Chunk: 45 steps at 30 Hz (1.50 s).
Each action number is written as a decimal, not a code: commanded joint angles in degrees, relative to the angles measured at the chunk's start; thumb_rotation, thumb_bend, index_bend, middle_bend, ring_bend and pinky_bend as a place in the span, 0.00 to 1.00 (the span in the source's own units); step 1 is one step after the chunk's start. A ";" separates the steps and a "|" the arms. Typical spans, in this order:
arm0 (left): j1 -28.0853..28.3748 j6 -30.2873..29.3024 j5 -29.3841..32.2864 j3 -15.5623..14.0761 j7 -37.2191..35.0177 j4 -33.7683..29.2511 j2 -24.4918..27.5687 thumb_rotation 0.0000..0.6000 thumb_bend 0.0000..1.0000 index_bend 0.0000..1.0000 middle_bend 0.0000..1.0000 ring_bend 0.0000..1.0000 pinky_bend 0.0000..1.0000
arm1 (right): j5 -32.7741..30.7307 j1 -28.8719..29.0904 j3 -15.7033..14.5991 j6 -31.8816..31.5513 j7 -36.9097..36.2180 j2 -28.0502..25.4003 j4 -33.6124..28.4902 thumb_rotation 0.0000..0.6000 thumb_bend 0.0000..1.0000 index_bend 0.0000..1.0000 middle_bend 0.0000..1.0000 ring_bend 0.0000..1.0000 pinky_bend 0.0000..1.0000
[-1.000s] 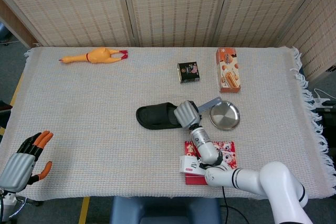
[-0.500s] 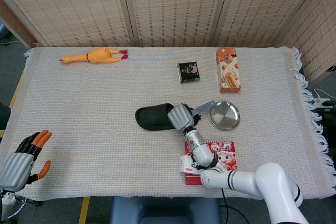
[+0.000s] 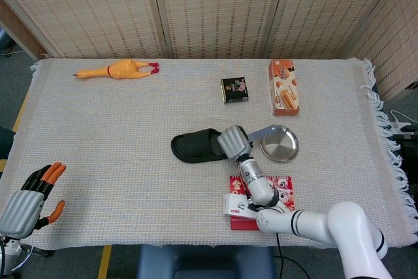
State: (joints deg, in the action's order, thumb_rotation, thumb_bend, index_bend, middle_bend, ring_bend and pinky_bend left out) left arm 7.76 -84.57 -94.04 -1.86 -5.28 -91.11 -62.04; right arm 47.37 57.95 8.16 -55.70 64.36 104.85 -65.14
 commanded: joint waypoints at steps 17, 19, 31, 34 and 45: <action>0.00 0.23 -0.91 -0.48 2.93 -0.80 -0.76 1.00 0.47 0.00 0.00 0.00 0.10 | 5.79 -12.87 -6.94 -6.50 -7.82 -12.70 -1.75 1.00 0.31 0.95 0.66 0.63 0.83; 0.11 0.45 -0.89 -0.48 3.18 -0.91 -0.82 1.00 0.47 0.00 0.00 0.00 0.10 | 6.15 -14.05 -7.29 -5.67 -10.04 -11.78 0.81 1.00 0.31 0.95 0.66 0.63 0.83; 0.89 2.67 0.21 -0.55 3.89 -1.04 -0.87 1.00 0.49 0.00 0.00 0.00 0.10 | 9.64 -15.73 -6.82 -0.49 -16.18 -4.89 13.43 1.00 0.31 0.92 0.66 0.63 0.83; 0.97 3.00 0.63 -0.49 4.00 -1.13 -0.79 1.00 0.49 0.00 0.00 0.00 0.10 | 11.00 -15.71 -6.12 -0.46 -17.72 -4.21 14.26 1.00 0.31 0.90 0.66 0.63 0.83; 1.00 3.22 1.02 -0.49 4.33 -1.44 -0.73 1.00 0.49 0.00 0.00 0.00 0.10 | 9.64 -16.30 -4.36 2.42 -15.42 -8.24 8.82 1.00 0.31 0.12 0.24 0.31 0.68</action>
State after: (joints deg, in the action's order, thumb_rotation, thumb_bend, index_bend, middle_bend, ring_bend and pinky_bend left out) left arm 8.76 -81.35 -93.01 -2.35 -0.96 -92.54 -62.78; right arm 57.40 41.82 3.41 -53.69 48.66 97.42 -55.38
